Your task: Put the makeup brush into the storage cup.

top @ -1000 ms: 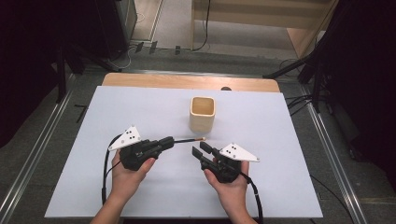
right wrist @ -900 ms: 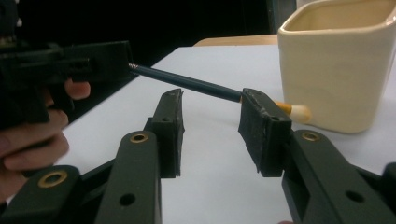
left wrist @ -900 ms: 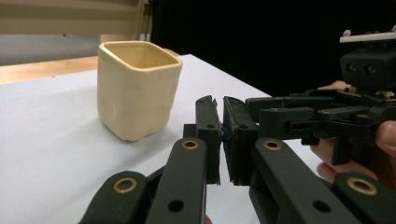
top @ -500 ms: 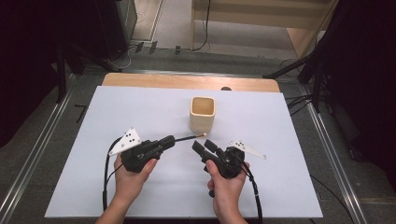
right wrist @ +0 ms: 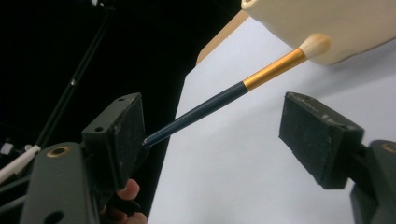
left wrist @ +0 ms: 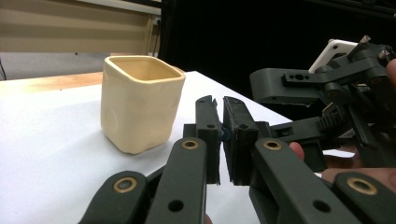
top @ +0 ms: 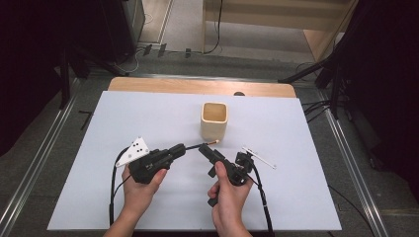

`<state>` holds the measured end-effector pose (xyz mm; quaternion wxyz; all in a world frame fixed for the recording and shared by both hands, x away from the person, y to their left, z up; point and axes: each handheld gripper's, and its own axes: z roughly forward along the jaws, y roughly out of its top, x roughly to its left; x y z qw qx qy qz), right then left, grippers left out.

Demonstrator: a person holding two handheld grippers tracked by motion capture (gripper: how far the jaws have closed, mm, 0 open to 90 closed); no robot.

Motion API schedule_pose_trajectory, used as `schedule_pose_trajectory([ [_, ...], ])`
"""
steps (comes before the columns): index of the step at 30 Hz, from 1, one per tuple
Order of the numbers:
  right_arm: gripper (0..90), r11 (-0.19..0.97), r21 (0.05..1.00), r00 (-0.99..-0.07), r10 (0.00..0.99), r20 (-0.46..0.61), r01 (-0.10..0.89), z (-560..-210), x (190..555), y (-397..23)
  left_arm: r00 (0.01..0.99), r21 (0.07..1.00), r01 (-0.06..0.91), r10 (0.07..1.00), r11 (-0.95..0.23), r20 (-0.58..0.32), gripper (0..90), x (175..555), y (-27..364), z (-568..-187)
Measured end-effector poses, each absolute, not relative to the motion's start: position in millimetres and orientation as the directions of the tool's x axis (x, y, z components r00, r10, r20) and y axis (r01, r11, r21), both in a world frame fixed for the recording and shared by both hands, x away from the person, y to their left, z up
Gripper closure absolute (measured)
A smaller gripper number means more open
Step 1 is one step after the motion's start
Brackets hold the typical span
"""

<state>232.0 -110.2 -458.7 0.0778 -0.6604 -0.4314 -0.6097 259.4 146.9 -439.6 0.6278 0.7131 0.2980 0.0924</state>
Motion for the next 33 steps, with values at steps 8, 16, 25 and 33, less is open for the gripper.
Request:
schedule_pose_trajectory([
  [8,29.0,-0.655,0.332,-0.040,0.418,0.908,0.678,-460,237,-106,0.801,0.953,0.303,0.548,-0.024,-0.241,86.5,259,149,-440],
  [16,39.6,-0.692,0.241,0.030,0.355,0.934,0.680,-463,244,-104,0.804,0.955,0.296,0.547,-0.027,-0.234,86.5,258,146,-442],
  [25,50.6,-0.716,0.154,0.088,0.288,0.953,0.681,-463,248,-106,0.807,0.955,0.294,0.544,-0.033,-0.230,86.5,257,144,-443],
  [33,58.8,-0.726,0.104,0.113,0.243,0.963,0.680,-470,252,-106,0.811,0.956,0.290,0.540,-0.038,-0.225,86.5,256,143,-443],
])
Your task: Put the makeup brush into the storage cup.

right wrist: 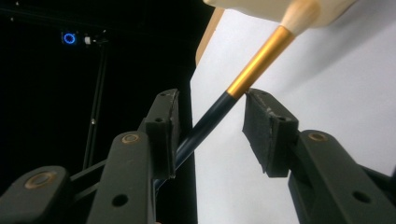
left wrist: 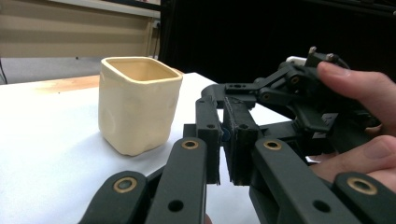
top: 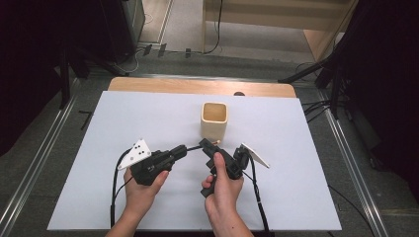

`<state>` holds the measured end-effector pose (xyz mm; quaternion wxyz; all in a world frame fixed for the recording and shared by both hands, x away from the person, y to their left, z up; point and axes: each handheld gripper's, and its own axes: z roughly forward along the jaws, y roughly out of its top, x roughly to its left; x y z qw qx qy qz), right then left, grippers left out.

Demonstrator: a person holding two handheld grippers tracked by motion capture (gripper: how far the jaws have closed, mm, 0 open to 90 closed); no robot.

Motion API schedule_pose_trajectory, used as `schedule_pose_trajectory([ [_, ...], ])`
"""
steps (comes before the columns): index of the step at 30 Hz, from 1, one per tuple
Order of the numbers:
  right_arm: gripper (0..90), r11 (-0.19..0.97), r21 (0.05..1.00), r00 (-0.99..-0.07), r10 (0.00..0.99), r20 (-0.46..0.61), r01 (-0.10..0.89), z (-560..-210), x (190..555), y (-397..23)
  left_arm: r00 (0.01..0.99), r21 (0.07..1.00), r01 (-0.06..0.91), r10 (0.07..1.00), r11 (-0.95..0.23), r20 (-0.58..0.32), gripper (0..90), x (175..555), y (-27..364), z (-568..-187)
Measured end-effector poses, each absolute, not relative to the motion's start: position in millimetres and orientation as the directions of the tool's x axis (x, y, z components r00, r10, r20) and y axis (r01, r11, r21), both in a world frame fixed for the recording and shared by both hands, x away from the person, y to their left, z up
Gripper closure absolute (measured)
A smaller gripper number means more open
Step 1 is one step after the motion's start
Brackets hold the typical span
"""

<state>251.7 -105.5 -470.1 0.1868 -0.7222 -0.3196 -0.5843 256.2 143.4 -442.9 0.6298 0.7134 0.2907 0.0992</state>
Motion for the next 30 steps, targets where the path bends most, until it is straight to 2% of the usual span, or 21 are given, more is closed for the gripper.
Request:
schedule_pose_trajectory([
  [4,65.6,-0.732,0.080,0.115,0.212,0.970,0.676,-473,254,-106,0.813,0.956,0.290,0.538,-0.041,-0.223,86.5,256,143,-443],
  [16,72.0,-0.729,0.056,0.092,0.162,0.983,0.683,-476,256,-108,0.813,0.951,0.307,0.530,-0.039,-0.240,86.4,258,144,-444],
  [18,78.4,-0.730,0.078,0.059,0.161,0.985,0.679,-475,257,-110,0.813,0.942,0.330,0.525,-0.055,-0.254,85.1,260,144,-446],
  [19,83.7,-0.733,0.089,0.045,0.161,0.986,0.674,-474,257,-112,0.815,0.940,0.336,0.518,-0.056,-0.260,81.0,260,144,-447],
  [21,84.2,-0.737,0.175,-0.005,0.228,0.974,0.653,-472,258,-117,0.809,0.937,0.342,0.531,-0.076,-0.252,68.8,260,143,-447],
  [22,84.2,-0.737,0.175,-0.005,0.228,0.974,0.653,-472,258,-117,0.808,0.936,0.342,0.533,-0.080,-0.250,68.8,260,143,-447],
  [23,84.2,-0.730,0.225,-0.031,0.269,0.963,0.646,-473,259,-120,0.807,0.936,0.344,0.534,-0.080,-0.251,59.8,261,145,-447],
  [24,84.2,-0.730,0.225,-0.031,0.269,0.963,0.646,-473,259,-120,0.807,0.936,0.344,0.534,-0.080,-0.251,55.0,261,145,-447],
  [26,84.2,-0.723,0.260,-0.048,0.300,0.953,0.640,-472,259,-121,0.807,0.935,0.346,0.533,-0.078,-0.254,52.2,262,147,-446],
  [30,84.2,-0.685,0.370,-0.099,0.401,0.911,0.628,-470,258,-123,0.803,0.937,0.341,0.539,-0.069,-0.253,39.8,262,151,-445],
])
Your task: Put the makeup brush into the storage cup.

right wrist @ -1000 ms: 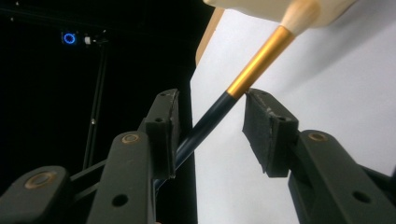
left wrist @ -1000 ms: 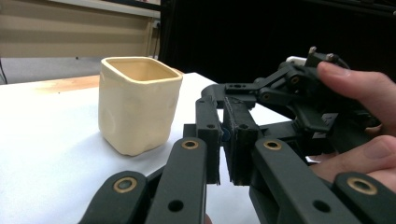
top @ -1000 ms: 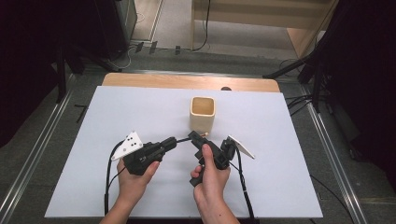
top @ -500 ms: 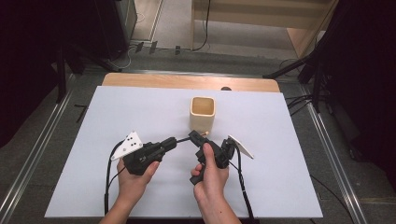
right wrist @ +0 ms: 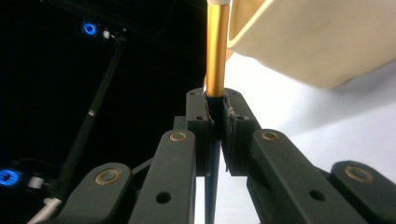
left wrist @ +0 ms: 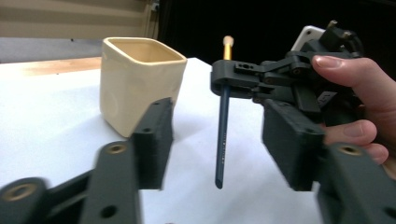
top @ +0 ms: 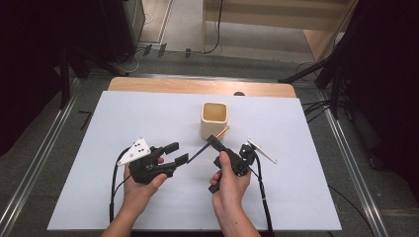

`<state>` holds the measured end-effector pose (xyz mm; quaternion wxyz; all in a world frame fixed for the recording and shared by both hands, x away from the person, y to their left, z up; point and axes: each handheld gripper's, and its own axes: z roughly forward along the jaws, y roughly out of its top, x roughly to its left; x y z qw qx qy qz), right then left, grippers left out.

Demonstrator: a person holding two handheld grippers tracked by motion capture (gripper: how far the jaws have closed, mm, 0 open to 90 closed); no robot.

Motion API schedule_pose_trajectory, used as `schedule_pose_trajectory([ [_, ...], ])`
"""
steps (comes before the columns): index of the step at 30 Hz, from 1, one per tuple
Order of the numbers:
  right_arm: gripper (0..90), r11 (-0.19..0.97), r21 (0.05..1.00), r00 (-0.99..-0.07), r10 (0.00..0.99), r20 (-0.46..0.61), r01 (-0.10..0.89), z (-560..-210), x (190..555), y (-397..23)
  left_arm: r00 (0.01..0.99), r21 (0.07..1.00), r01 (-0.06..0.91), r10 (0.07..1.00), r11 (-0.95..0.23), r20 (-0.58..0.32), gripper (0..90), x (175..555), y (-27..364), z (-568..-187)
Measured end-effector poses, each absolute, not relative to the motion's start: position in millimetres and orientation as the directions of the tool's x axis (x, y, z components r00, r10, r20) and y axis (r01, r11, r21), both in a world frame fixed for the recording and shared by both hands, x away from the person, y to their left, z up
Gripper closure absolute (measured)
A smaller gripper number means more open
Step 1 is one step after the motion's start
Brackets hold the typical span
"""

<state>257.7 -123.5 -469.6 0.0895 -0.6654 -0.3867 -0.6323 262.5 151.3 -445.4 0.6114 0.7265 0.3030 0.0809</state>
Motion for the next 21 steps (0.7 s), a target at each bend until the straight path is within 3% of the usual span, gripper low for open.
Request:
schedule_pose_trajectory([
  [11,84.3,-0.568,0.589,-0.215,0.590,0.778,0.575,-460,258,-124,0.803,0.941,0.323,0.557,-0.105,-0.213,0.0,262,156,-446],
  [21,84.3,-0.433,0.768,-0.297,0.742,0.601,0.472,-451,257,-127,0.787,0.945,0.309,0.585,-0.104,-0.194,0.0,263,168,-450],
])
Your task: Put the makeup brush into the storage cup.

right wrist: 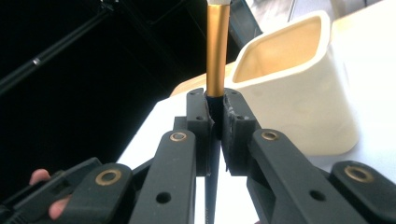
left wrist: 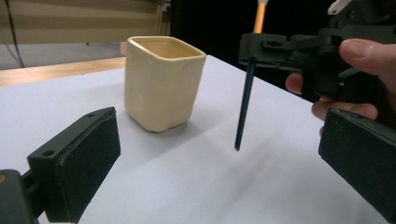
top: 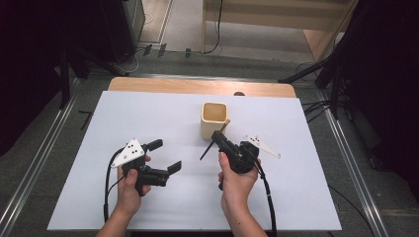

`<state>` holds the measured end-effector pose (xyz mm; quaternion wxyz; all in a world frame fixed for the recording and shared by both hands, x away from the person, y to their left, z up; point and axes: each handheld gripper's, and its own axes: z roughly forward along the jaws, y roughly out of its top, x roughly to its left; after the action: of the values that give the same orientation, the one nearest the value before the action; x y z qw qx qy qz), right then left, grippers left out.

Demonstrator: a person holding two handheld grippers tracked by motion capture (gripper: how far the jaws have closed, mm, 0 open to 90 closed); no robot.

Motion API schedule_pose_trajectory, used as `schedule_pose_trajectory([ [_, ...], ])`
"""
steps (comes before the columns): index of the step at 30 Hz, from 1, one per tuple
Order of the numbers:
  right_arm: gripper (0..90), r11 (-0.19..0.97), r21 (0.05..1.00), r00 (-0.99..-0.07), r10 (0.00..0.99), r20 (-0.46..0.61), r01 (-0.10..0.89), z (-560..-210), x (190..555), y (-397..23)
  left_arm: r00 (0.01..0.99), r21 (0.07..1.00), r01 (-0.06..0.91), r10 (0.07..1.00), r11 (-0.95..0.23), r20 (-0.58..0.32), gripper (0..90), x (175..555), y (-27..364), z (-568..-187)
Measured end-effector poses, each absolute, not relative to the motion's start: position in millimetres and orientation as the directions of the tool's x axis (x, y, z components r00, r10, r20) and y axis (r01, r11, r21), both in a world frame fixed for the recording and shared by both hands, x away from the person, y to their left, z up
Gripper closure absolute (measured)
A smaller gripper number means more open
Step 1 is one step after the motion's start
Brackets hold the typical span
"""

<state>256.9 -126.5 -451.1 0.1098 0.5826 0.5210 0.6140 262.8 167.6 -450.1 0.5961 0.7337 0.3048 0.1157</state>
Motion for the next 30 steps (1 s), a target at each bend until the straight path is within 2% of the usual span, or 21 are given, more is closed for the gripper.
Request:
schedule_pose_trajectory([
  [14,84.2,-0.299,0.872,-0.344,0.831,0.437,0.386,-440,259,-133,0.773,0.953,0.274,0.618,-0.126,-0.141,0.0,260,187,-456],
  [30,84.3,-0.254,0.902,-0.364,0.850,0.381,0.349,-425,271,-146,0.735,0.963,0.252,0.667,-0.096,-0.126,0.0,255,223,-460],
])
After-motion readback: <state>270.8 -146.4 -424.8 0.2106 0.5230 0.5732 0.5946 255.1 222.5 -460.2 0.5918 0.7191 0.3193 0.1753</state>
